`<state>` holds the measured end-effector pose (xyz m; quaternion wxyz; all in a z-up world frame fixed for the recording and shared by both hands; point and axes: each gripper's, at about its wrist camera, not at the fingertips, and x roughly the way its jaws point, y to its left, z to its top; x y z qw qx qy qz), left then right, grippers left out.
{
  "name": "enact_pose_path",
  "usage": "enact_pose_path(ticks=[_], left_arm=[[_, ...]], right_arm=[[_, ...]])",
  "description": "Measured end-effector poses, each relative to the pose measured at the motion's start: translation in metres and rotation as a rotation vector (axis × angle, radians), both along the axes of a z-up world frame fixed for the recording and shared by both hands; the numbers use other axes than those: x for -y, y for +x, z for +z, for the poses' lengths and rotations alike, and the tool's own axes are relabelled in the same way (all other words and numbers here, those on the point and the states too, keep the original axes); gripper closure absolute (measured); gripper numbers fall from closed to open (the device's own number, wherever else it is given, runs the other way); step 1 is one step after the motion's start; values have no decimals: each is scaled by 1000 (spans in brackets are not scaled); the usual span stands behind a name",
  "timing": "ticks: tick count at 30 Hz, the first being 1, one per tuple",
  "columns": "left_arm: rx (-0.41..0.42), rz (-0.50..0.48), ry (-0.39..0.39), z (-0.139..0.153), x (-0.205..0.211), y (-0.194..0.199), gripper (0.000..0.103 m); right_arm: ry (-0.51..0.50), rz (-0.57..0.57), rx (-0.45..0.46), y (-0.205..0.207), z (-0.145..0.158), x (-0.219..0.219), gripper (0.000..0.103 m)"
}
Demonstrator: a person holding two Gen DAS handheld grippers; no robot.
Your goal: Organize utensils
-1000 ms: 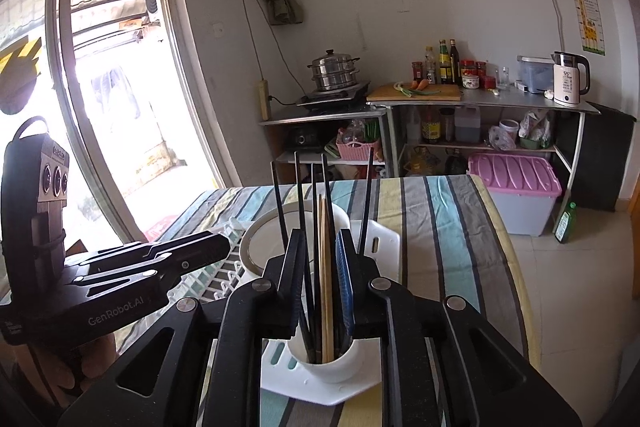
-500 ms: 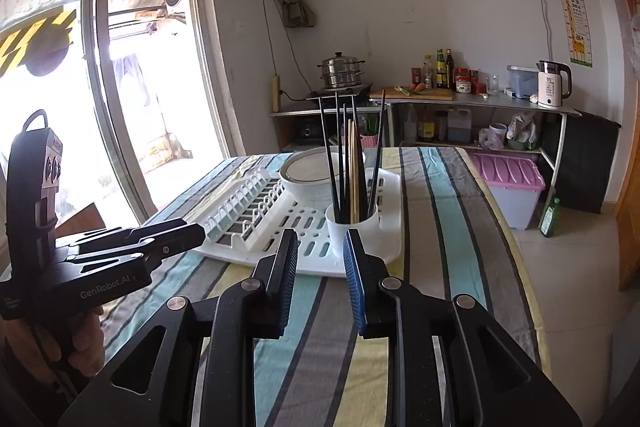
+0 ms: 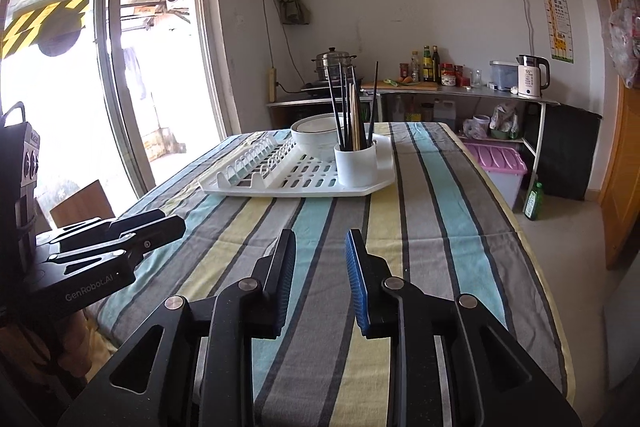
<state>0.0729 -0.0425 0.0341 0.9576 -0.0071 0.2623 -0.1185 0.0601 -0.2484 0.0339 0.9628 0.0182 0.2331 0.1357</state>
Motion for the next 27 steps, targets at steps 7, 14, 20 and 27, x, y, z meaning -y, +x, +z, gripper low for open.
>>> enact_pose_path(ticks=[7, 14, 20, 27], left_arm=[[24, 24, -10, -7, -8, -32, 70], [63, 44, -15, -3, -13, -40, 69], [50, 43, -15, -6, -12, -39, 69], [43, 43, -6, -7, -10, -39, 70]], right_arm=[[-27, -4, 14, -23, -8, -5, 76], [-42, -18, 25, -30, -10, -8, 76], [-45, -21, 30, -31, -9, -7, 76], [-42, -19, 23, -31, -10, -7, 76]])
